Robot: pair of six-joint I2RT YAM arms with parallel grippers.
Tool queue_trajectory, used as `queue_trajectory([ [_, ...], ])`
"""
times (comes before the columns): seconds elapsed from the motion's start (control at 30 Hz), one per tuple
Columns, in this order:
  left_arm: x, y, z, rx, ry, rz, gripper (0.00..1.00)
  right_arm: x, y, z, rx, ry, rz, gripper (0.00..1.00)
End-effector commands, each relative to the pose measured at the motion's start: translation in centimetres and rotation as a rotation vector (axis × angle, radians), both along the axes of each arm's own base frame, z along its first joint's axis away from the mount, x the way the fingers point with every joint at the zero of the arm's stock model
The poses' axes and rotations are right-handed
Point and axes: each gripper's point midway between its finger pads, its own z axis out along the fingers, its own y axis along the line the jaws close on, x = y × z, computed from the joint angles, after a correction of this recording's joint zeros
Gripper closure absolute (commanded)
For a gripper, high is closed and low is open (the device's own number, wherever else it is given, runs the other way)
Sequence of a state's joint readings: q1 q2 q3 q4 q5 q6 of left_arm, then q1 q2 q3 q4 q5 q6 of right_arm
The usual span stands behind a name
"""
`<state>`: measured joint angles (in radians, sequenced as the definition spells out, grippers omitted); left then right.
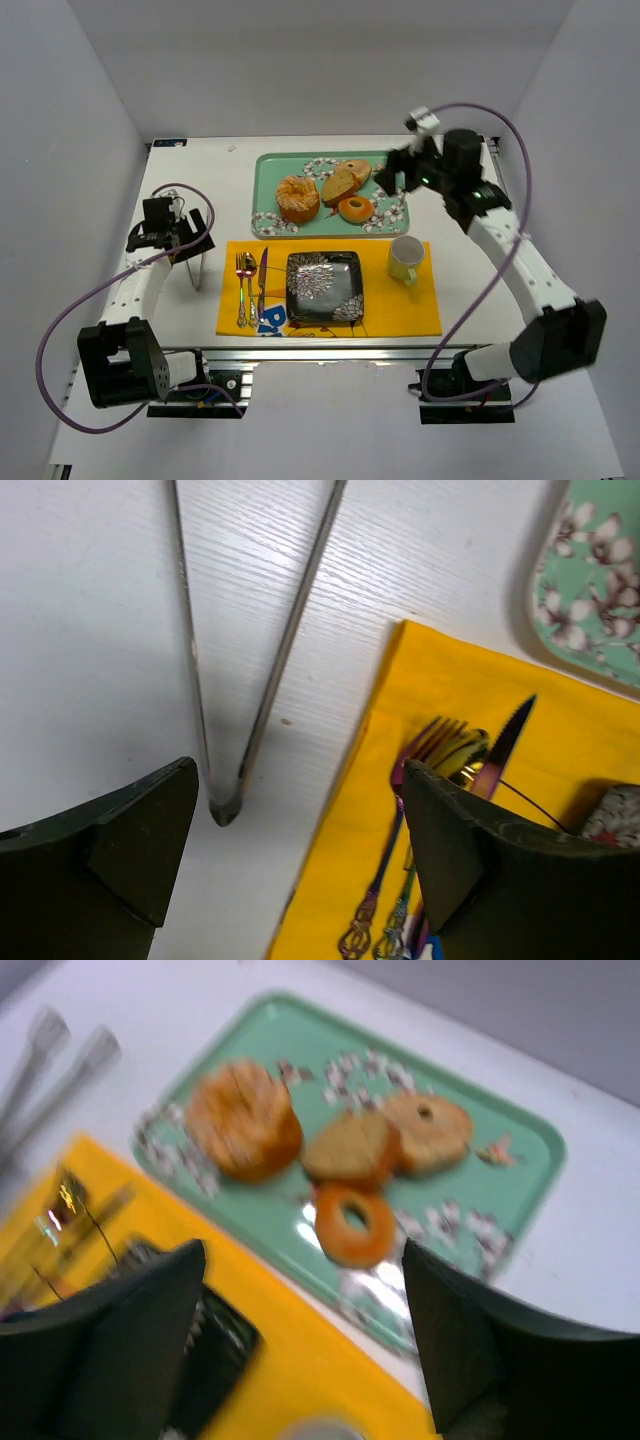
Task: Place the bread
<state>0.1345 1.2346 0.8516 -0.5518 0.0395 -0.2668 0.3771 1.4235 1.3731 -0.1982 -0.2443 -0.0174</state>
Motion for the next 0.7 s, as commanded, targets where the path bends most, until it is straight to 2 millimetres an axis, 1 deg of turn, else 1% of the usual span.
queue_trajectory([
  [0.0, 1.2, 2.2, 1.1, 0.118, -0.024, 0.024, 0.08, -4.1, -3.9, -2.4, -0.002, -0.04, 0.21, 0.33],
  [0.03, 1.2, 2.4, 0.8, 0.126, -0.007, 0.028, 0.1, -5.7, -4.2, -4.3, -0.013, -0.021, 0.262, 0.46],
  [0.07, 1.2, 2.7, 0.1, 0.141, 0.02, 0.024, 0.12, -7.0, -5.0, -5.1, -0.022, -0.007, 0.251, 0.72],
  [0.1, 1.2, 2.7, -0.3, 0.141, 0.032, 0.021, 0.13, -7.2, -5.3, -4.4, -0.031, -0.039, 0.247, 0.83],
  [0.13, 1.2, 2.9, -0.6, 0.146, 0.046, 0.025, 0.17, -8.3, -5.6, -5.9, -0.04, 0.0, 0.25, 0.9],
  [0.17, 1.2, 2.8, -1.4, 0.144, 0.073, 0.005, 0.32, -9.2, -5.9, -5.7, -0.048, -0.019, 0.257, 0.92],
  [0.2, 1.2, 2.9, -1.8, 0.142, 0.089, 0.0, 0.43, -9.8, -6.0, -6.0, -0.048, -0.015, 0.263, 0.86],
  [0.23, 1.2, 2.8, -2.2, 0.131, 0.104, -0.01, 0.51, -10.5, -5.9, -6.2, -0.045, -0.013, 0.275, 0.78],
  [0.27, 1.4, 2.8, -2.4, 0.129, 0.114, -0.024, 0.56, -11.4, -5.9, -6.7, -0.04, -0.005, 0.278, 0.65],
  [0.3, 1.3, 2.8, -3.5, 0.118, 0.149, -0.032, 0.54, -11.7, -6.0, -6.8, -0.037, -0.005, 0.277, 0.42],
  [0.33, 1.3, 2.8, -4.0, 0.113, 0.166, -0.04, 0.49, -11.9, -6.0, -6.8, -0.036, -0.005, 0.273, 0.34],
  [0.37, 1.3, 2.8, -4.3, 0.111, 0.18, -0.051, 0.31, -12.2, -6.1, -7.0, -0.031, -0.003, 0.266, 0.29],
  [0.4, 1.2, 2.7, -5.2, 0.105, 0.213, -0.06, 0.24, -12.2, -6.3, -7.1, -0.028, -0.002, 0.256, 0.25],
  [0.43, 1.3, 2.7, -5.6, 0.106, 0.221, -0.067, 0.21, -12.2, -6.4, -7.2, -0.025, -0.001, 0.249, 0.24],
  [0.47, 1.4, 2.8, -5.8, 0.113, 0.228, -0.077, 0.19, -12.2, -6.5, -7.2, -0.024, -0.001, 0.245, 0.23],
  [0.5, 1.6, 3.0, -6.8, 0.12, 0.253, -0.086, 0.18, -12.2, -6.6, -7.4, -0.019, 0.01, 0.242, 0.22],
  [0.53, 1.7, 3.1, -6.6, 0.124, 0.249, -0.088, 0.18, -12.2, -6.6, -7.5, -0.018, 0.014, 0.241, 0.22],
  [0.67, 2.5, 2.9, -7.5, 0.115, 0.249, -0.125, 0.18, -11.9, -6.7, -7.5, -0.009, 0.019, 0.236, 0.21],
])
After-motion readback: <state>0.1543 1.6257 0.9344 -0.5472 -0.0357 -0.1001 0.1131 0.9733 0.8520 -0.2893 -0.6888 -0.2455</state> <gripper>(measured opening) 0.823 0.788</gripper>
